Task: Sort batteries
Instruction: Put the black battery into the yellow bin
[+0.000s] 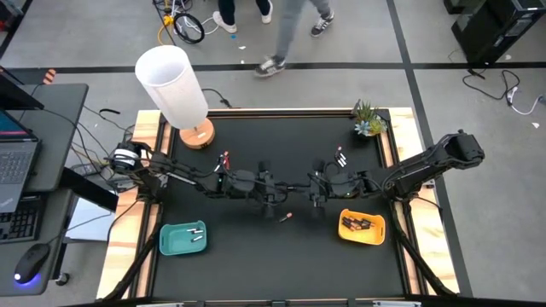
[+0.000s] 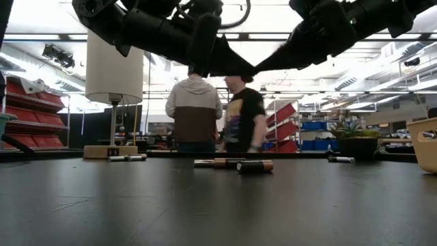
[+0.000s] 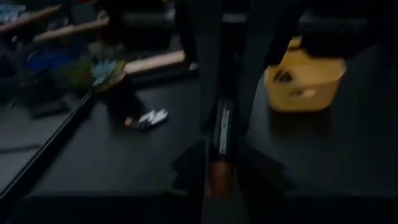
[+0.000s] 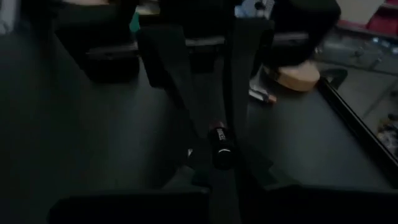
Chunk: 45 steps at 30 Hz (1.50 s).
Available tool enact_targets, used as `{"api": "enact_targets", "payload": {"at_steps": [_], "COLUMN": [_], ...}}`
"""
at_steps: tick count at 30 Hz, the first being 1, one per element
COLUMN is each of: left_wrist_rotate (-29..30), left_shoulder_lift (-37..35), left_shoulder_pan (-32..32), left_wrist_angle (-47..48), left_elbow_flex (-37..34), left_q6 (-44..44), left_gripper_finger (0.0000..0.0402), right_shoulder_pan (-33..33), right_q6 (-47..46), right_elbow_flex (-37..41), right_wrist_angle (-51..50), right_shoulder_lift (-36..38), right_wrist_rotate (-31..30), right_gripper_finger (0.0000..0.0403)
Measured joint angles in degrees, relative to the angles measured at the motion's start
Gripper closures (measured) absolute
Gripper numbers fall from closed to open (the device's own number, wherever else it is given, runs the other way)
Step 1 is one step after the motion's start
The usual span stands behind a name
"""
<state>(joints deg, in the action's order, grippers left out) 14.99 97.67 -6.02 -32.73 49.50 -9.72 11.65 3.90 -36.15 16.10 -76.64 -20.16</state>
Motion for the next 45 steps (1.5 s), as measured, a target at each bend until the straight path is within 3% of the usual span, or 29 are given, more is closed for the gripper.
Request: {"api": "enact_targets", "payload": {"at_steps": [7,11,16,20,23,27,33,37,45], "left_wrist_rotate": [1.96,1.96,1.96,1.96,2.48,2.36,1.85,1.44,-0.51], "left_shoulder_lift": [0.0,0.0,0.0,0.0,0.0,0.0,0.0,0.0,0.0], "left_shoulder_pan": [0.04,0.02,0.04,0.04,0.04,0.04,0.02,0.02,-0.02], "left_wrist_angle": [8.29,11.57,11.84,11.52,11.15,10.86,10.91,10.35,10.72], "left_elbow_flex": [0.02,0.02,0.02,0.0,0.02,0.0,0.02,0.02,0.02], "left_q6": [1.49,-0.33,-0.73,-1.92,-1.98,-1.82,-1.66,-1.7,-1.88], "left_gripper_finger": [0.0269,0.0256,0.0255,0.0255,0.0255,0.0255,0.0255,0.0255,0.0254], "right_shoulder_pan": [-2.05,-4.34,-6.43,-5.8,-3.52,-0.32,3.12,3.81,3.03], "right_q6": [-5.32,-11.4,-26.15,-39.44,-44.87,-48.67,-47.9,-44.48,-42.8], "right_elbow_flex": [-14.3,-25.93,-36.11,-37.12,-36.1,-35.06,-30.71,-27.3,-20.47], "right_wrist_angle": [-31.12,-52.74,-77.28,-89.14,-95.19,-98.95,-96.9,-95.71,-84.05], "right_shoulder_lift": [0.37,0.36,-0.82,-1.72,-3.9,-8.36,-16.07,-20.08,-22.68], "right_wrist_rotate": [0.94,10.05,21.74,31.83,35.73,40.2,47.31,48.21,49.88], "right_gripper_finger": [0.0377,0.0377,0.0377,0.0377,0.0377,0.0377,0.0374,0.0373,0.0367]}}
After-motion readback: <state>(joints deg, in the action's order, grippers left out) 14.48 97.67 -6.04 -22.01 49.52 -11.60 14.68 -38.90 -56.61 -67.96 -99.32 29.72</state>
